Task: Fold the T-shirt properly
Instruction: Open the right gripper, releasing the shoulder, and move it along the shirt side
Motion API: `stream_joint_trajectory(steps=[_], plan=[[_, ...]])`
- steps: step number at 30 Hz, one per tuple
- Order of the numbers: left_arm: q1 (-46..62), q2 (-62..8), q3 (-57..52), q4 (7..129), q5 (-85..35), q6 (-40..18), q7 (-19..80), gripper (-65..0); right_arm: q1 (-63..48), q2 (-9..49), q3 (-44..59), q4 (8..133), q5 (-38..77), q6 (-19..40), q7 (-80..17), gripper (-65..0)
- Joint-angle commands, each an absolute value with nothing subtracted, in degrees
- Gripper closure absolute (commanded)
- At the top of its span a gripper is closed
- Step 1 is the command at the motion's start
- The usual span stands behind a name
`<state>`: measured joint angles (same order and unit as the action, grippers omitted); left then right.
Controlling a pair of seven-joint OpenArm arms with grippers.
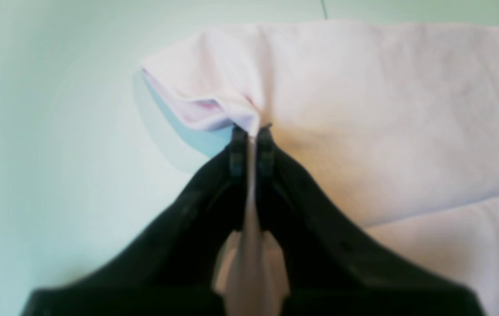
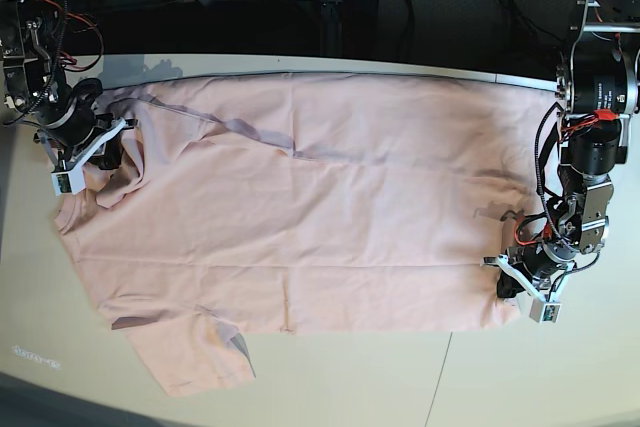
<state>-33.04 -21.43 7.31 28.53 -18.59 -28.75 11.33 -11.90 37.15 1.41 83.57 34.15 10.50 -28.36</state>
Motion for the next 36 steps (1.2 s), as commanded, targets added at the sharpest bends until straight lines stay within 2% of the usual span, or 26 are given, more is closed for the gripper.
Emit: stream_joint_trajectory(steps=[1,14,25,36], plan=[[-34.44,-21.93,7.27,28.97,-18.35,-28.12,11.7,0.0,-12.47,37.93,1.56,83.94,34.52,13.96,-29.8,0.0],[-34.41,-21.93,7.27,28.97,-18.39,-28.12,10.7,0.0,-24.43,37.93,5.98,83.94,34.5,13.98,-29.1,0.0],[-34.41,-21.93,7.27,28.97,-18.37,-28.14,10.72,0.0,-24.62,37.93,12.58,86.32,37.56,15.46,-29.61,0.0],[-34.41,-21.91,7.27,28.97,-18.37,-28.12,10.92,0.0,-24.58,37.93,15.88,95.61,38.57,15.46,-29.61,0.0]])
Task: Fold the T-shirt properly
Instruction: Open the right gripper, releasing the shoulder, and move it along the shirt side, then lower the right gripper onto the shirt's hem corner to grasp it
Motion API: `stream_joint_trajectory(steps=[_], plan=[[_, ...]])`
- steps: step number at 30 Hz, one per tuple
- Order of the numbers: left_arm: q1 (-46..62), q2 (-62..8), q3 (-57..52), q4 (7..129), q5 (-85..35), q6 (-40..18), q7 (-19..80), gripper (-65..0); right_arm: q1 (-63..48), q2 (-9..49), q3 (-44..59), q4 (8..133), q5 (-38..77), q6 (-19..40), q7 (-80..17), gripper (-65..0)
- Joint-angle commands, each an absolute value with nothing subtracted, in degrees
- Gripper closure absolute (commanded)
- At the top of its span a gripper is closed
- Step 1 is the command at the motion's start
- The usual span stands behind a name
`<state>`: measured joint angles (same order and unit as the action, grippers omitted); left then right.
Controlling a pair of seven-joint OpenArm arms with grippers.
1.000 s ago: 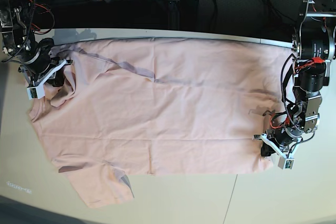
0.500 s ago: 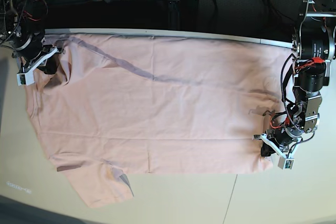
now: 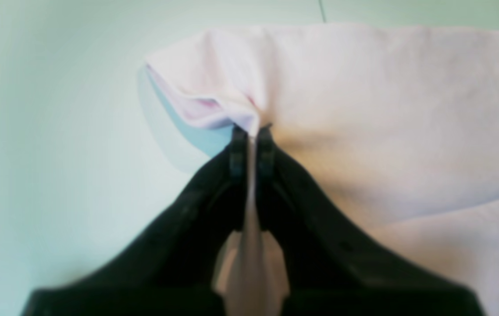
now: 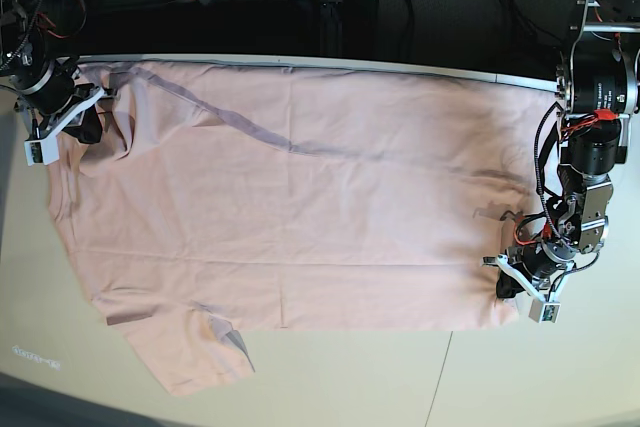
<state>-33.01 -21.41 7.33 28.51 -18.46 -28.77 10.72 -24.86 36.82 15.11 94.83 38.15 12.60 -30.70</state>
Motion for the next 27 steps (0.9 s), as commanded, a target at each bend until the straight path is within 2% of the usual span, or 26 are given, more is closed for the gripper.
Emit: stream_joint_trajectory(steps=[1,8,12,14,23,27], plan=[[-34.41,-21.91,7.27,28.97,-18.39,-28.12,10.94,0.0,-24.47,37.93,16.23,96.16,38.57,15.46,-29.58,0.0],[-34.41,-21.91,7.27,28.97,-18.39,-28.45,10.98,0.0,-21.89,37.95,19.77,98.02,37.41,15.4,-27.29,0.0],[-34.41,-21.65,7.27,28.97,-18.68,-37.78,14.0,0.0,-14.5,38.83,20.18,95.24,34.89,15.35,-26.89,0.0],[-34.41,-21.26,7.27,28.97,-19.38,-40.0,15.16,0.0,-9.43,39.42,20.18,91.48,34.87,15.27,-26.76,0.0],[-34.41,-21.12,7.27,28.97,-19.88,-40.0,15.88,0.0,16.38,39.97,20.12,62.39,35.14,15.51,-25.58,0.0],[-34.41,-21.12,7.27,28.97,-19.88,-40.0,15.88,0.0,27.31,39.92,20.12,46.98,32.58,16.93,-21.34,-23.4]])
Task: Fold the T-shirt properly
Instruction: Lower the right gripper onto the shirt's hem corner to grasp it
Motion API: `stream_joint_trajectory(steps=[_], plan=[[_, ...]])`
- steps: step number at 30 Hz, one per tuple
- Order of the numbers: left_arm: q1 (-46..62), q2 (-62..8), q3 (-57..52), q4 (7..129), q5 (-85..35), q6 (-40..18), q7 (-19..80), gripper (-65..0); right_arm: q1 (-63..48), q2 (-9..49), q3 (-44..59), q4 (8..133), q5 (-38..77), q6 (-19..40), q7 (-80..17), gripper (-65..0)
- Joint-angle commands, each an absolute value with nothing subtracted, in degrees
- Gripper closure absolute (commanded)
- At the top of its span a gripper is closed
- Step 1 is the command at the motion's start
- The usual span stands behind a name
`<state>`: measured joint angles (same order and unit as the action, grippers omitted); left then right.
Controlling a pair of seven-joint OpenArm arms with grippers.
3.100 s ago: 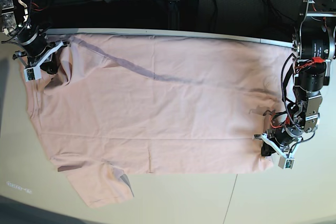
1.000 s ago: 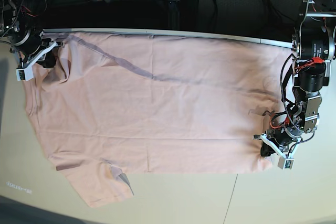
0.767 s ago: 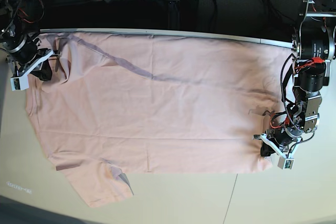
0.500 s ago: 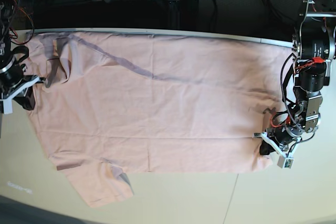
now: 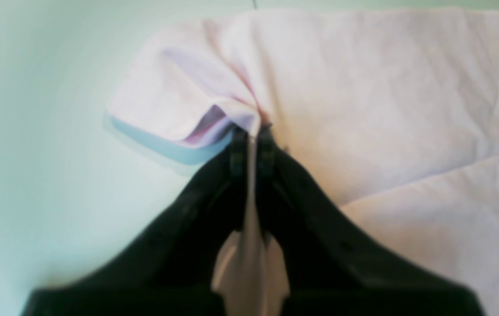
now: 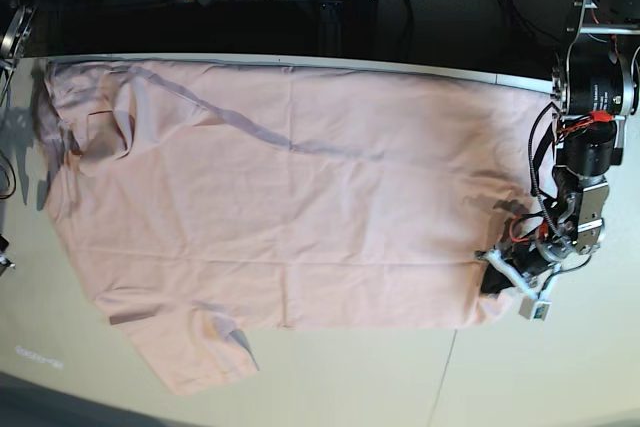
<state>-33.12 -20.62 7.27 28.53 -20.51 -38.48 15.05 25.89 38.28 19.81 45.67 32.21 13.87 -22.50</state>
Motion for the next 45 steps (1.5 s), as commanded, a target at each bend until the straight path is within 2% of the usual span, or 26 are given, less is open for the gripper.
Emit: stream_joint_trajectory(steps=[1,2,3,7,11,28,45], plan=[[-34.39,-21.12,7.27,28.97,-19.88,-40.0,15.9,0.0,30.06,39.83,20.12,42.85,31.27,16.84,-20.47,-30.5],[-34.39,-21.15,7.27,28.97,-19.88,-40.0,15.92,0.0,32.56,39.81,20.12,38.61,30.57,16.73,-19.14,-36.3],[-34.39,-21.17,7.27,28.97,-19.88,-40.0,16.03,0.0,34.94,39.72,20.12,34.48,30.63,16.73,-17.91,-39.4],[-34.37,-21.43,7.27,28.97,-19.9,-40.0,16.36,0.0,42.26,38.02,20.12,21.82,30.61,18.0,-15.84,-39.9],[-34.24,-21.65,7.27,28.97,-20.56,-40.0,16.82,0.0,44.38,34.81,20.12,15.97,29.41,19.86,-16.12,-40.0],[-33.95,-21.61,7.27,28.97,-23.35,-40.0,16.95,0.0,43.03,23.59,20.14,15.53,26.24,21.43,-19.7,-39.9],[-33.95,-21.58,7.27,28.97,-24.62,-40.0,16.95,0.0,43.35,22.94,18.96,15.53,16.88,24.43,-19.7,-39.8]])
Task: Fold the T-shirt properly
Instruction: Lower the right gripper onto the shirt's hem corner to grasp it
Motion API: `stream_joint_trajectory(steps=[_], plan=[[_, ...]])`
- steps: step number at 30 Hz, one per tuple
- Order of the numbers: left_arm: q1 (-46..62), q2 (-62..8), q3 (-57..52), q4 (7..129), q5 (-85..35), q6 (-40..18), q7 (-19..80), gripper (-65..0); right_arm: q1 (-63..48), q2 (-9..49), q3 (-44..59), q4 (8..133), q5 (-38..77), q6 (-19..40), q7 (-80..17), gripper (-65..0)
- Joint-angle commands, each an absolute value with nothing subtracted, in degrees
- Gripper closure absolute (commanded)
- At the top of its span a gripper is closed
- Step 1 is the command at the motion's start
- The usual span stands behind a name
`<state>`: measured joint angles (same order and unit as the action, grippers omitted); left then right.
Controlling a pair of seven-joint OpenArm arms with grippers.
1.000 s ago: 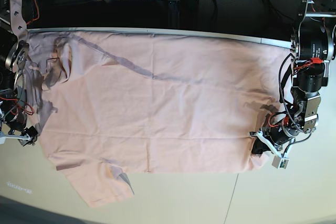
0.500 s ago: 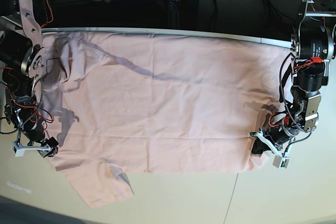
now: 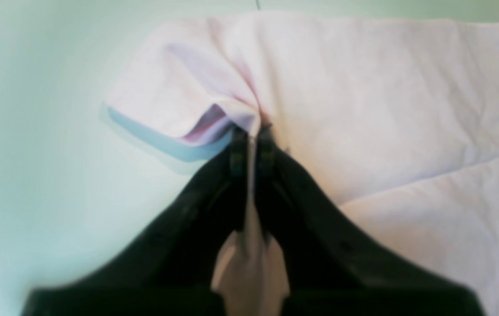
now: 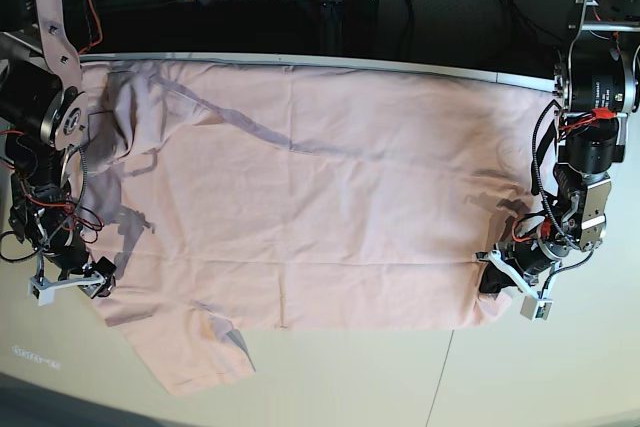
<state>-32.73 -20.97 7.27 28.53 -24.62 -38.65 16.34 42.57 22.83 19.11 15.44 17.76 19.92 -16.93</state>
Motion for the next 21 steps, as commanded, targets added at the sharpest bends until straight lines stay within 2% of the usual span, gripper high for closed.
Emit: stream_joint_trajectory(steps=[1,10,17,19,21], plan=[[-33.95,-21.58,7.27,28.97,-24.62,-40.0,16.95,0.0,43.33,22.94,17.91,15.53,16.86,24.43,-19.7,-39.8],[-33.95,-21.58,7.27,28.97,-24.62,-40.0,16.91,0.0,43.44,22.85,4.51,15.64,16.93,24.38,-18.81,-39.8],[-33.95,-21.58,7.27,28.97,-24.62,-40.0,16.51,0.0,43.44,22.81,2.33,15.64,15.49,24.38,-18.35,-39.5],[-33.95,-21.58,7.27,28.97,-24.64,-40.0,16.51,0.0,43.44,22.81,2.33,15.64,13.34,24.38,-18.17,-35.4],[-33.95,-21.58,7.27,28.97,-24.64,-40.0,16.51,0.0,43.42,22.83,2.33,15.64,11.49,24.32,-18.13,-28.6]])
